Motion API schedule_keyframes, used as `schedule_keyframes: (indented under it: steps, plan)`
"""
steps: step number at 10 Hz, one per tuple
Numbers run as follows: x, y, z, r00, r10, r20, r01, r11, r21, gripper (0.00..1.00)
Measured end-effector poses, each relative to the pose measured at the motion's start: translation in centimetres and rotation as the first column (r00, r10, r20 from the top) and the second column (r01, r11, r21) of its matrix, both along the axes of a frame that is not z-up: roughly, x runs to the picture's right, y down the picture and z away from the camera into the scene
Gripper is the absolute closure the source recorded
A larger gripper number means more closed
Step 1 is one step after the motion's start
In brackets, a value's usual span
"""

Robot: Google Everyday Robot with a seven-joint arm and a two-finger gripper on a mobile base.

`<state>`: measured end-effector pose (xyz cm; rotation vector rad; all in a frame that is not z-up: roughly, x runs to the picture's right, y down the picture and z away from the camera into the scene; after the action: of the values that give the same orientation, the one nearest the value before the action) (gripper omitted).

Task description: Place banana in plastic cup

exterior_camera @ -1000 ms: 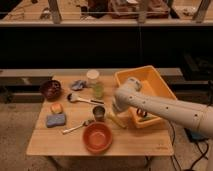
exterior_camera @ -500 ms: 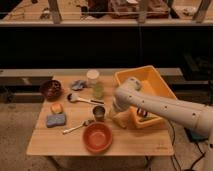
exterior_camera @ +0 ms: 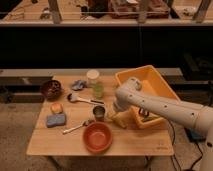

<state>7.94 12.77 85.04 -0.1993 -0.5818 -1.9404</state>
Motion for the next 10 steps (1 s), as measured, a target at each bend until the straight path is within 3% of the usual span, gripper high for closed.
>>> schedule_keyframes:
  steps: [10]
  plan:
    - [-0.2,1.0,1.7,0.999,0.044,0.027,-0.043,0.9980,-0.045,0.27]
